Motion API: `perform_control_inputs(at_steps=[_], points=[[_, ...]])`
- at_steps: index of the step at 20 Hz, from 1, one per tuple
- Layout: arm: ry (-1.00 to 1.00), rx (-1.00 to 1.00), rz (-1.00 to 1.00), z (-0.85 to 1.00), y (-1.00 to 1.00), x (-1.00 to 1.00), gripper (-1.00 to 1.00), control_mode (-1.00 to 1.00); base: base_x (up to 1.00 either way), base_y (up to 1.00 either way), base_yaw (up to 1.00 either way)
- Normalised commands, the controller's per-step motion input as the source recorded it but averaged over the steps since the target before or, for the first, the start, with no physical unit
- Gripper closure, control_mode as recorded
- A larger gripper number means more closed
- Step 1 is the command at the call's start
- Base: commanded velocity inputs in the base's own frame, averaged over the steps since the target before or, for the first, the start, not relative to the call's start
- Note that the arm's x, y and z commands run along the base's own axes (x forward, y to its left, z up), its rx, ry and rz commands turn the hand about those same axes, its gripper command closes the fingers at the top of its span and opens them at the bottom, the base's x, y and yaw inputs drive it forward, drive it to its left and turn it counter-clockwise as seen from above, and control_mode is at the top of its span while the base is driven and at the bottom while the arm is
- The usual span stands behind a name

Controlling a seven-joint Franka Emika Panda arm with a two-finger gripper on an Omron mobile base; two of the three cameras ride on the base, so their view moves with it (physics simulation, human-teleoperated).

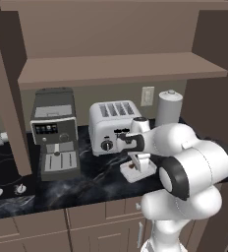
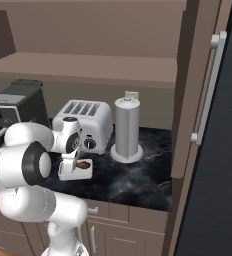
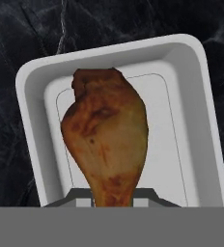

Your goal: Retrieve the tupperware from the cabinet, then place the raw meat into the tupperware to avoid contamination.

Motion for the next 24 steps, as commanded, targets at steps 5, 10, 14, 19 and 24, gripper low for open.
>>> perform_control_inputs(at_steps=[5,10,14,19,24], points=[[0.0,0.0,-0.01,0.03,-0.02,-0.09,1.0,-1.0,0.0,0.0,0.0],[0.0,0.0,0.0,0.07,0.0,-0.15,1.0,-1.0,0.0,0.0,0.0],[0.0,0.0,-0.01,0.07,0.0,-0.13,1.0,-1.0,0.0,0.0,0.0],[0.0,0.0,-0.01,0.12,0.04,-0.1,1.0,-1.0,0.0,0.0,0.0],[0.0,0.0,-0.01,0.11,0.05,-0.01,1.0,-1.0,0.0,0.0,0.0]])
